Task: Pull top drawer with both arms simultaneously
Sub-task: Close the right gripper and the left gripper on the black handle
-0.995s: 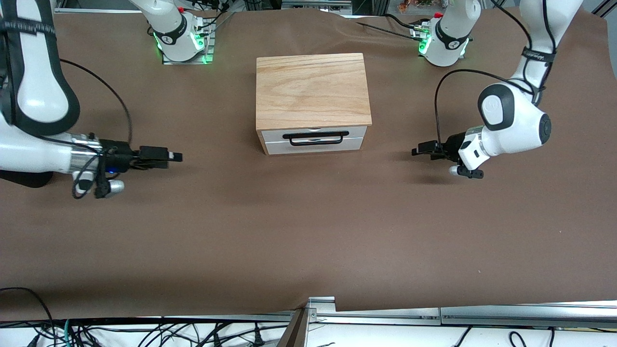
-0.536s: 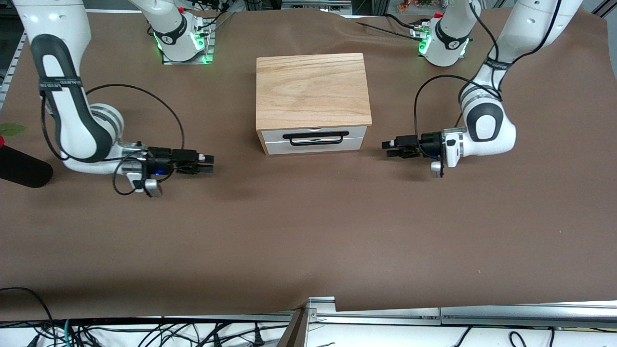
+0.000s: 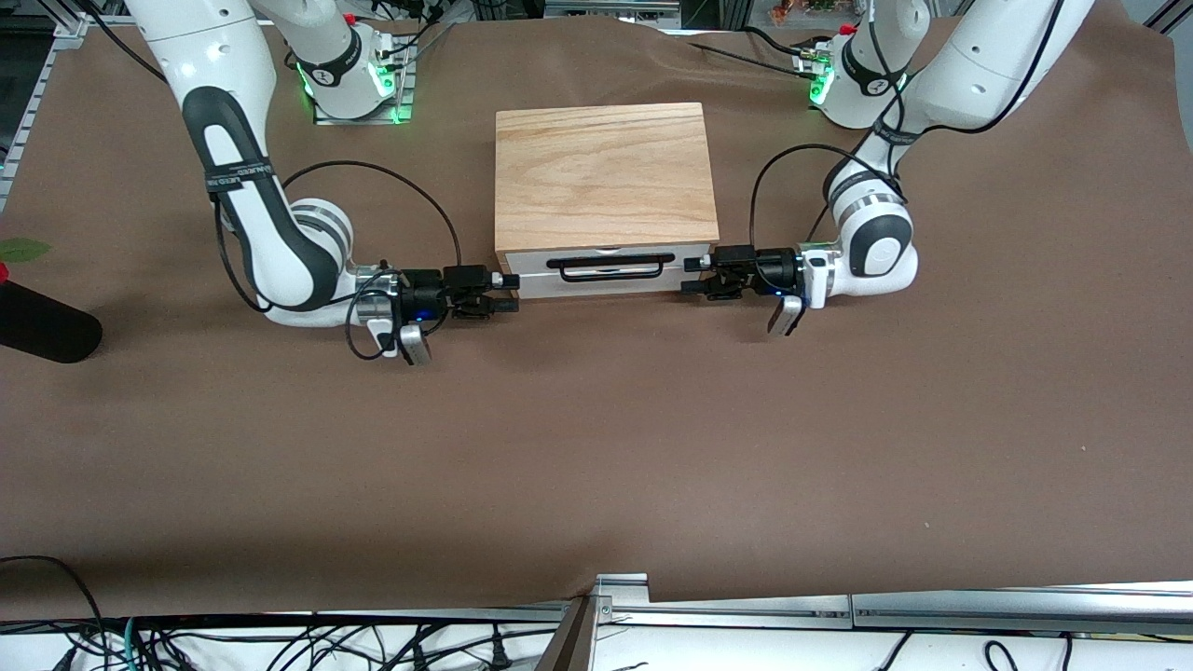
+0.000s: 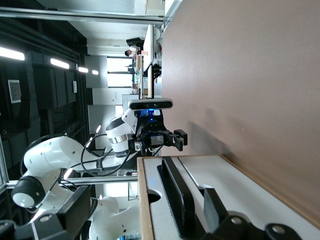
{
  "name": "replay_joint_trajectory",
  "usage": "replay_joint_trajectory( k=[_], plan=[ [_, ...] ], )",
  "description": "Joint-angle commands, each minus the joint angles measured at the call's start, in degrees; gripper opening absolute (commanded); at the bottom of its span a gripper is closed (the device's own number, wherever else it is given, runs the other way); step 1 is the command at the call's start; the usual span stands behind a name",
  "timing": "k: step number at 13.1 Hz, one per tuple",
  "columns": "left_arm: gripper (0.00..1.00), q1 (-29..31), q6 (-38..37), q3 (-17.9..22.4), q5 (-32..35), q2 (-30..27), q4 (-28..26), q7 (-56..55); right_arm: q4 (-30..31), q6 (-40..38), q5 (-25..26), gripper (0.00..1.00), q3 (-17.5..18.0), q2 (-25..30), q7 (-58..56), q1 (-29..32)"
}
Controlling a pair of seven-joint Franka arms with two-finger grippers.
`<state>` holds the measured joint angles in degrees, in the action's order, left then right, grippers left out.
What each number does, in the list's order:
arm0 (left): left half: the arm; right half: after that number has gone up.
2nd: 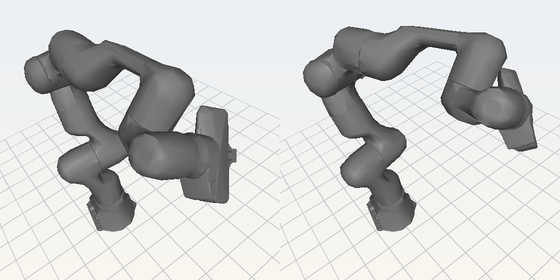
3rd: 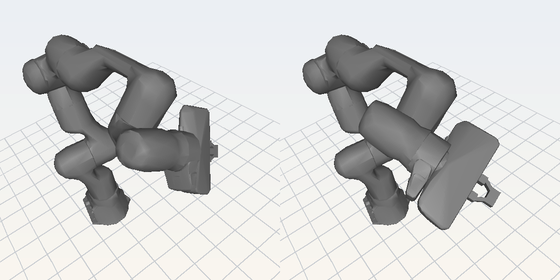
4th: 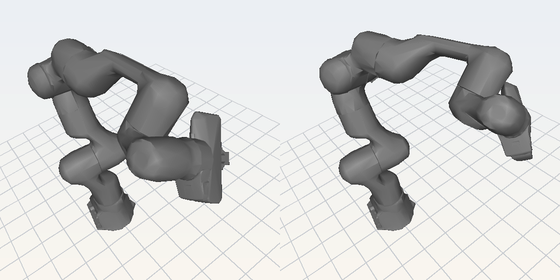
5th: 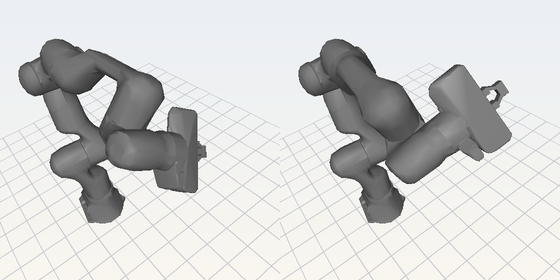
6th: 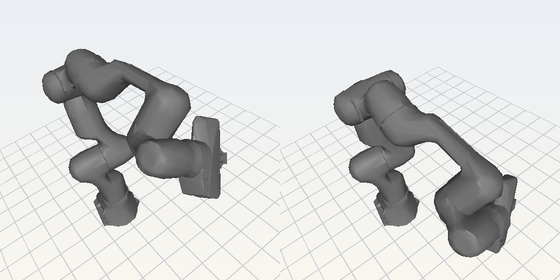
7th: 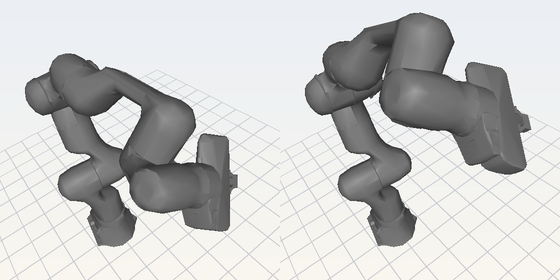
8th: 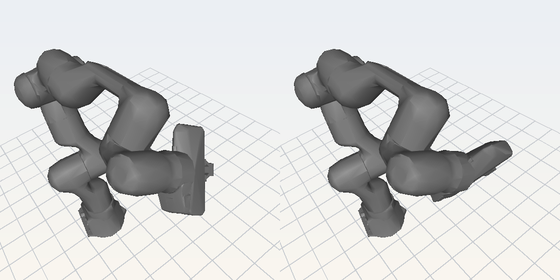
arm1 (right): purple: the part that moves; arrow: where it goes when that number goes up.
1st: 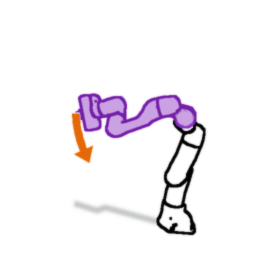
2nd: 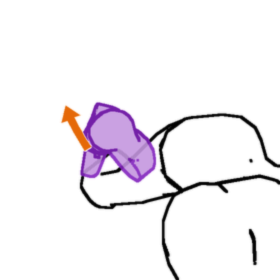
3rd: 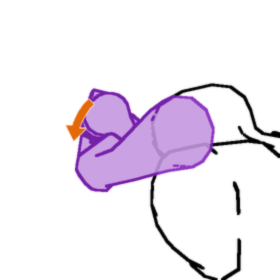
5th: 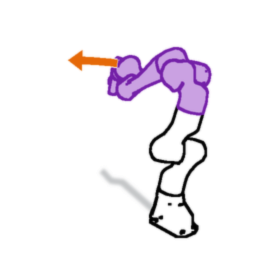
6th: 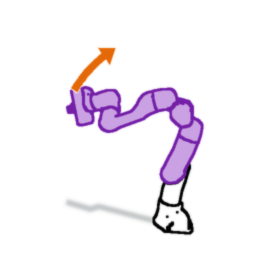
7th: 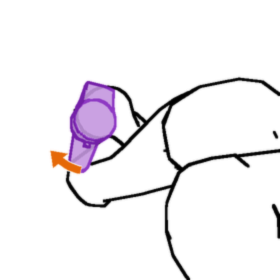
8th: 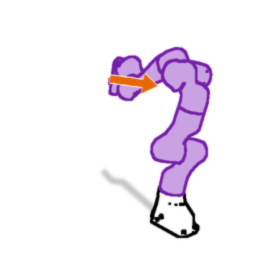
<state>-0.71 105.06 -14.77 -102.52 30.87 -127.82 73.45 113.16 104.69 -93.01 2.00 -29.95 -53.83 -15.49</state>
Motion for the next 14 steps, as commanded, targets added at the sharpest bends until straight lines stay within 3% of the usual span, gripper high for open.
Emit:
replay_joint_trajectory(
  k=[1,4,7,10,14],
  plan=[
    [0.78,-1.40,-0.82,-0.61,-3.37,2.00,1.88,3.62,-1.89,0.51,-2.08,1.00,-0.16,-3.00,-4.08,-1.91],
    [0.74,-2.10,-0.73,-2.54,-5.40,2.36,1.88,4.33,-3.37,0.96,-7.70,1.00,-0.16,-6.51,-9.17,-4.81],
    [0.65,-2.54,-0.47,-2.81,-5.49,3.06,1.88,7.22,-4.17,1.05,-9.11,1.00,-0.16,-7.84,-10.33,-6.39],
    [0.47,-2.72,-0.29,-2.81,-5.49,3.76,1.88,7.32,-4.26,1.05,-9.30,0.97,-0.16,-7.93,-10.51,-7.63],
    [0.11,-3.07,-0.29,-2.81,-5.32,4.20,1.79,7.32,-3.82,0.17,-8.68,0.94,-0.16,-7.93,-11.47,-7.63]
  ],
)
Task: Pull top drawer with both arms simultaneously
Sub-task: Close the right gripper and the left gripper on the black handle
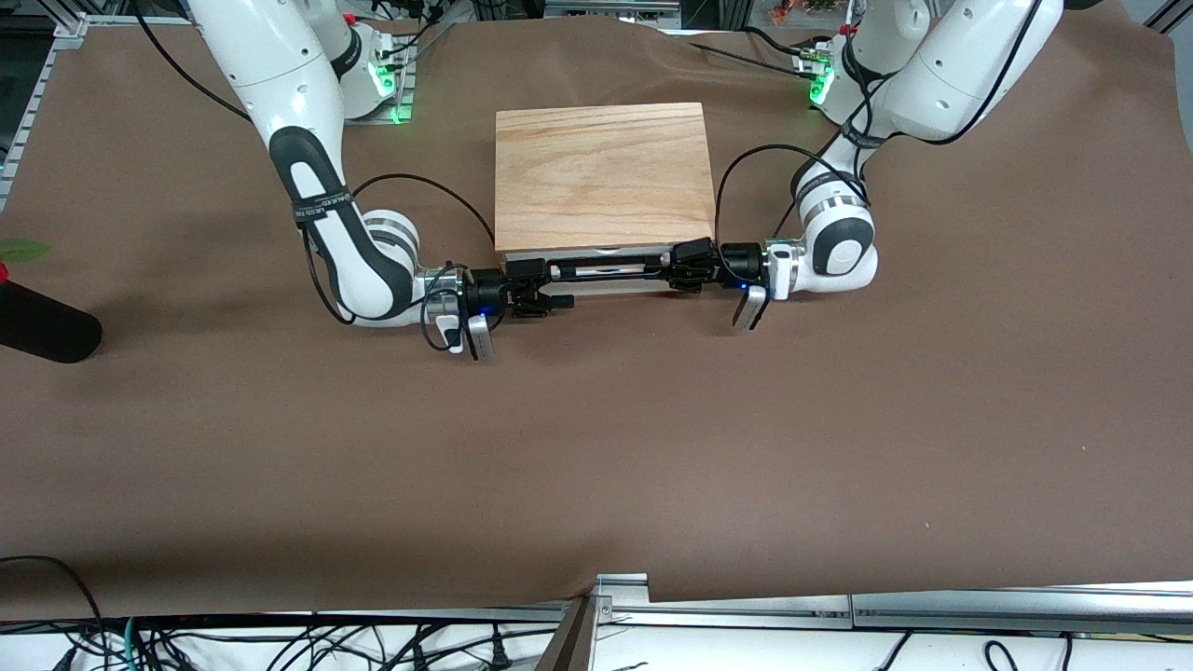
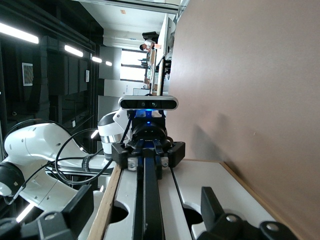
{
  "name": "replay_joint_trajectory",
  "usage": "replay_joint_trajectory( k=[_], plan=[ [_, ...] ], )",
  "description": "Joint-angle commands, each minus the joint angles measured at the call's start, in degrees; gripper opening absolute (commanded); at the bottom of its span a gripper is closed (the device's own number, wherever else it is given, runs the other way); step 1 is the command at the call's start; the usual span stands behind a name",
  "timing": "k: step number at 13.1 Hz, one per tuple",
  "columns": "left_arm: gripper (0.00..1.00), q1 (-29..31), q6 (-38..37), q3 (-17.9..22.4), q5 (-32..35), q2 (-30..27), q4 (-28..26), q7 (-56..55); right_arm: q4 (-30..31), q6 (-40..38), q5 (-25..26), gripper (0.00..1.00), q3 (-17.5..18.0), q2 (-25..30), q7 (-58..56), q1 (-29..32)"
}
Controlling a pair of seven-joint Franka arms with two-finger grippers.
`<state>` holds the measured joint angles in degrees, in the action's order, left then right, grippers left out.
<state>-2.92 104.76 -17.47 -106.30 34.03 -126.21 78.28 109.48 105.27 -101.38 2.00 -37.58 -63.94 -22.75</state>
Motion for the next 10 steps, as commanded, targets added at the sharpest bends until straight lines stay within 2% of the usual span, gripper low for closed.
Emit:
replay_joint_trajectory(
  k=[1,3,8,10],
  plan=[
    [0.04,-0.86,0.01,-0.11,-1.45,1.04,0.17,2.40,-0.14,-0.41,-0.23,0.92,-0.15,-0.21,-1.62,-0.37],
    [0.00,-0.86,0.01,-0.11,-1.28,1.13,0.09,1.96,0.03,-1.81,-0.14,0.80,-0.15,-0.30,-3.38,-0.37],
    [0.00,-0.86,0.01,-0.11,-0.92,1.21,-0.09,1.87,2.75,-4.36,1.27,0.77,-0.15,-0.12,-5.66,-0.37],
    [0.00,-0.86,0.01,-0.02,-0.92,1.39,-0.09,1.87,4.07,-5.77,1.27,0.72,-0.24,-0.04,-6.89,-0.19]
  ],
)
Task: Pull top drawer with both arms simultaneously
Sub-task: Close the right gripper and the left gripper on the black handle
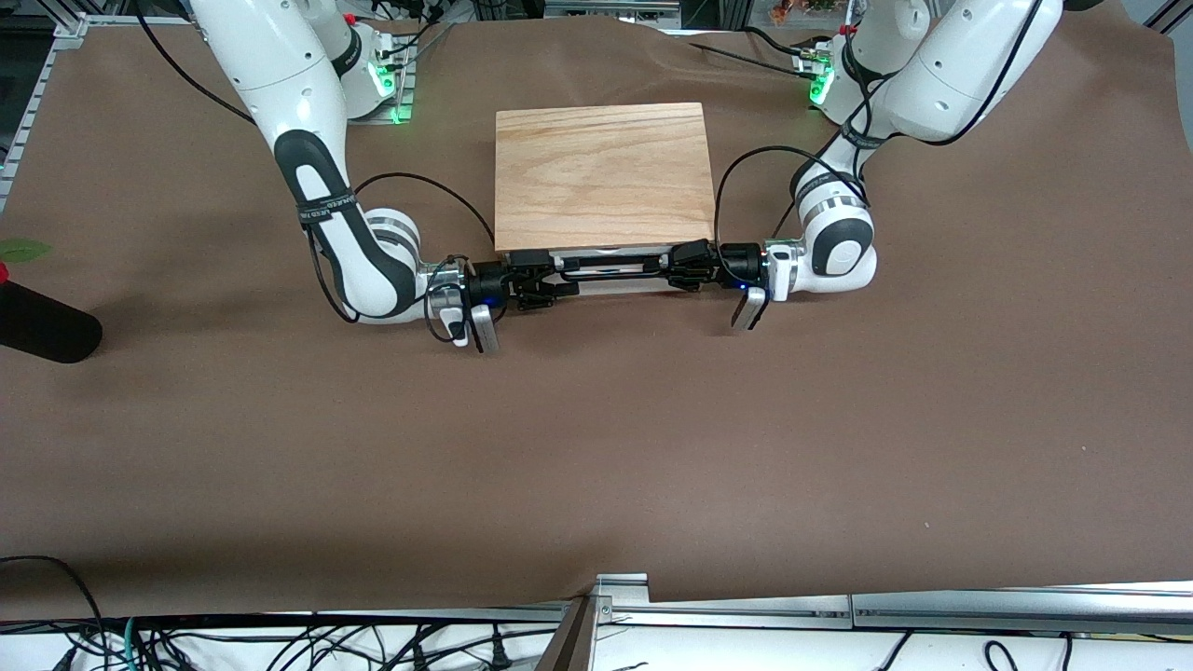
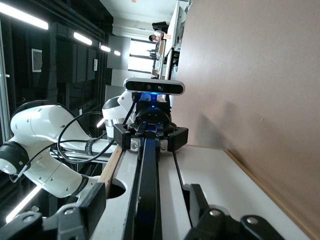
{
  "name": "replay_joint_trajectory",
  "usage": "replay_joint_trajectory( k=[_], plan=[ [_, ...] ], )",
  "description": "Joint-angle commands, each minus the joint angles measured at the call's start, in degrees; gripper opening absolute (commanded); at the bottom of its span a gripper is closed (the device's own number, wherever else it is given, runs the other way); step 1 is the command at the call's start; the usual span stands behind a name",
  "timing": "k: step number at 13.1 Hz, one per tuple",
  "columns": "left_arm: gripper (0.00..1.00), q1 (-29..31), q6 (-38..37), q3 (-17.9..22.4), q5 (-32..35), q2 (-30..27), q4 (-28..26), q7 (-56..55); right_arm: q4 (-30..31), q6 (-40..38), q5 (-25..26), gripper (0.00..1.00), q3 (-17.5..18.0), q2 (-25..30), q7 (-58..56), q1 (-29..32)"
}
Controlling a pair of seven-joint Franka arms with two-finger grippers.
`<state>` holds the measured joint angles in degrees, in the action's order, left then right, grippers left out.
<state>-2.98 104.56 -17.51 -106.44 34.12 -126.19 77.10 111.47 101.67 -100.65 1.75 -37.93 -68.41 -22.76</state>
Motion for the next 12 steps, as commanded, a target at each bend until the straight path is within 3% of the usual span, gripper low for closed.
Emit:
replay_joint_trajectory(
  k=[1,4,7,10,12],
  plan=[
    [0.00,-0.80,0.20,0.02,-0.70,1.30,-0.11,2.97,2.18,-2.78,0.63,0.68,-0.17,0.31,-2.95,-0.18],
    [0.00,-0.72,0.20,0.02,-0.70,1.39,-0.11,3.14,1.91,-2.79,0.63,0.54,-0.26,0.32,-2.96,0.08],
    [0.00,-0.72,0.20,0.02,-0.70,1.47,-0.11,3.23,1.56,-2.70,0.54,0.33,-0.26,0.40,-2.96,0.17],
    [0.00,-0.72,0.20,0.02,-0.70,1.48,-0.11,3.32,0.68,-2.70,0.54,0.30,-0.26,0.31,-2.25,1.13],
    [0.00,-0.72,0.20,0.02,-0.70,1.56,-0.11,3.15,0.51,-2.70,0.54,0.15,-0.26,0.31,-2.25,1.31]
  ],
)
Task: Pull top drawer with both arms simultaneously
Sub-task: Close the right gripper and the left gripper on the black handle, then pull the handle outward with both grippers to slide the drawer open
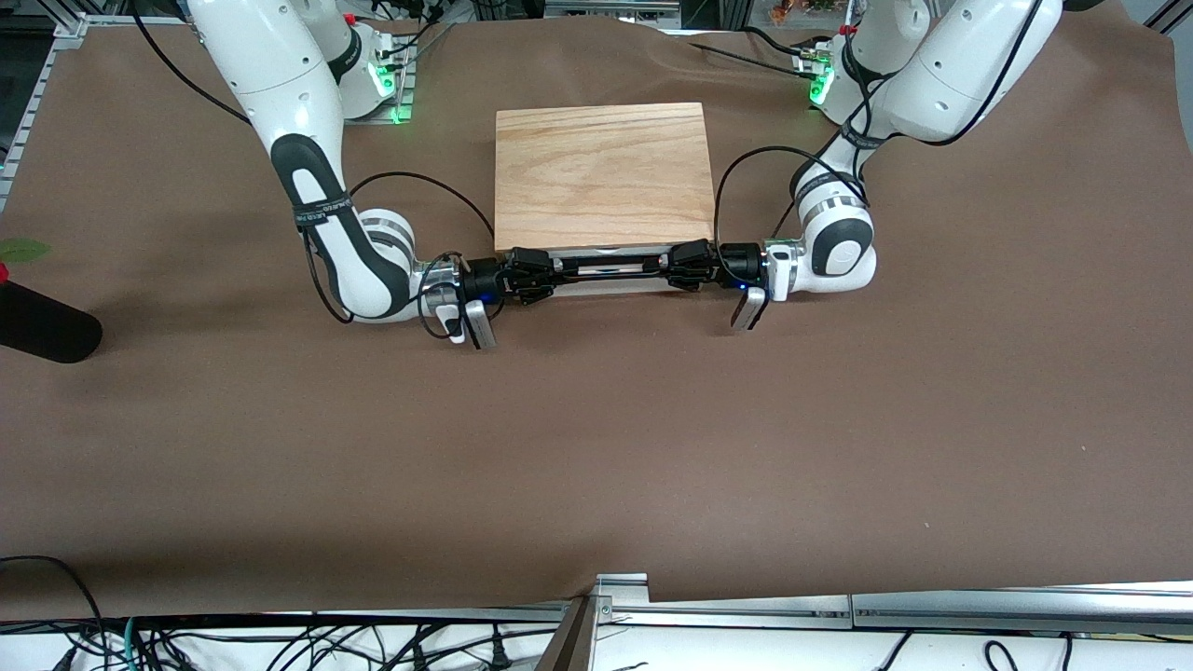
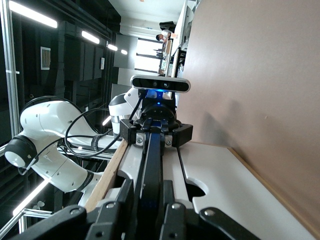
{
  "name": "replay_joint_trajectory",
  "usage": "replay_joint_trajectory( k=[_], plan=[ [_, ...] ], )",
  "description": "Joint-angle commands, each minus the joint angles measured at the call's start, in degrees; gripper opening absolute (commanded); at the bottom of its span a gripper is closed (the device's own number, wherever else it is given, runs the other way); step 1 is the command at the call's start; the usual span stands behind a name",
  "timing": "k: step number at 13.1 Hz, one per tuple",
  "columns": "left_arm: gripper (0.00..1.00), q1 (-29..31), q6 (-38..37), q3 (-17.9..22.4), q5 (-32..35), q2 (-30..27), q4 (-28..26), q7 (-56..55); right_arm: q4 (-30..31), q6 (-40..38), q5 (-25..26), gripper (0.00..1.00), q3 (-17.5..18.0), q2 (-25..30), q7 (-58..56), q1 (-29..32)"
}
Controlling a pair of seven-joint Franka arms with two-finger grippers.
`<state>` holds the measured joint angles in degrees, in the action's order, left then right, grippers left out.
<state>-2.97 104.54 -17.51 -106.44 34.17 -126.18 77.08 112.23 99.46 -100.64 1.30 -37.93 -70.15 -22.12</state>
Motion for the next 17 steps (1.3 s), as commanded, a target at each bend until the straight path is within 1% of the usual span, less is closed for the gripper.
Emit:
replay_joint_trajectory(
  k=[1,8,9,12,16,17],
  plan=[
    [0.00,-0.72,0.23,0.02,-0.61,1.69,-0.03,3.08,-0.25,-0.50,0.53,0.09,0.19,0.31,-0.51,0.67],
    [0.00,-0.55,0.23,0.28,-0.69,1.87,-0.03,1.76,-1.30,-0.15,0.45,0.08,0.10,0.13,-0.16,0.93],
    [0.00,-0.55,0.32,0.37,-0.69,2.13,0.05,0.89,-2.35,0.03,0.45,0.06,0.10,0.05,-0.07,1.28],
    [0.00,-0.37,0.32,0.81,-0.61,2.40,0.32,-1.49,-5.78,0.46,0.36,0.05,0.10,-1.00,2.64,1.90],
    [0.00,-0.28,0.58,1.42,-0.52,4.59,3.65,-5.17,-10.35,0.55,0.27,0.05,-0.16,-2.94,5.02,2.78],
    [0.00,-0.28,1.71,1.86,-0.52,4.59,4.35,-6.75,-11.49,0.55,0.18,0.05,-0.16,-3.38,6.07,3.04]
  ],
)
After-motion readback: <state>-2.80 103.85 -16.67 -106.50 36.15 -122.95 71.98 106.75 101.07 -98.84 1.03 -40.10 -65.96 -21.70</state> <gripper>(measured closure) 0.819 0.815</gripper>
